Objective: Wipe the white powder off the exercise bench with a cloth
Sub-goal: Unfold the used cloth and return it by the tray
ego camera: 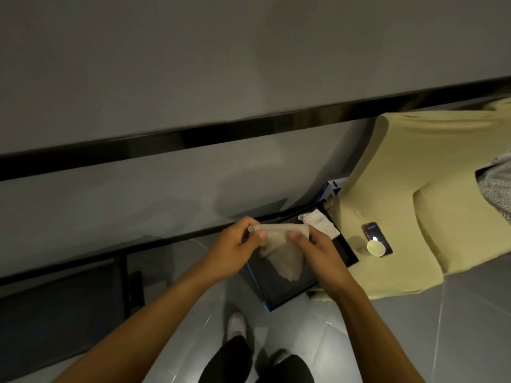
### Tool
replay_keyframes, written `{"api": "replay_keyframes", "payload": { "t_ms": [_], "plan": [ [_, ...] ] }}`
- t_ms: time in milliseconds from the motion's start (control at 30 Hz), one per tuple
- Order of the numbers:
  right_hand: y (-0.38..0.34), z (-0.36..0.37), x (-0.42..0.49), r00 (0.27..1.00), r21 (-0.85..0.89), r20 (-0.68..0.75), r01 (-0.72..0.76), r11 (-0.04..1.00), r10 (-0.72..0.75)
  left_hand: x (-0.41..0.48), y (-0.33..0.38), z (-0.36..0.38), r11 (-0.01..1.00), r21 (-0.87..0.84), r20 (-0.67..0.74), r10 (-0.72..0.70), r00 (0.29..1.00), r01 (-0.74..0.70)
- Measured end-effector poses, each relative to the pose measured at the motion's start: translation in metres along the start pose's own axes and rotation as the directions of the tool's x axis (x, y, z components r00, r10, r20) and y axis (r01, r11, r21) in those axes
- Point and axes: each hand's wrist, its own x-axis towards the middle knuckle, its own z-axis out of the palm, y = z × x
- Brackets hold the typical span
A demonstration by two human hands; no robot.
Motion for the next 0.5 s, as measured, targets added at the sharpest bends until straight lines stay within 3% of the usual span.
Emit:
{"api": "replay_keyframes", "payload": {
  "t_ms": [67, 133, 267, 367, 500],
  "plan": [
    [0.018, -0.006, 0.014, 0.994, 0.215, 0.054, -0.101, 0.971, 0.092, 0.013, -0.010, 0.022, 0.991, -0.111, 0.024, -0.065, 0.998, 0.068],
    [0.046, -0.015, 0.030, 0.983, 0.289, 0.125, -0.165, 0.943, 0.134, 0.025, -0.027, 0.048, 0.979, -0.168, -0.029, -0.121, 0.992, 0.115],
    [0.107, -0.034, 0.068, 0.970, 0.126, 0.121, -0.226, 0.966, 0.212, 0.050, -0.078, 0.104, 0.925, -0.269, -0.155, -0.317, 0.936, 0.269],
    [0.158, -0.044, 0.094, 0.958, 0.068, 0.051, -0.286, 0.956, 0.283, 0.054, -0.128, 0.146, 0.792, -0.411, -0.001, -0.496, 0.868, 0.452],
    [0.233, -0.051, 0.127, 0.913, -0.056, 0.047, -0.403, 0.913, 0.406, 0.045, -0.195, 0.190, 0.743, -0.329, -0.085, -0.639, 0.765, 0.584]
  ]
}}
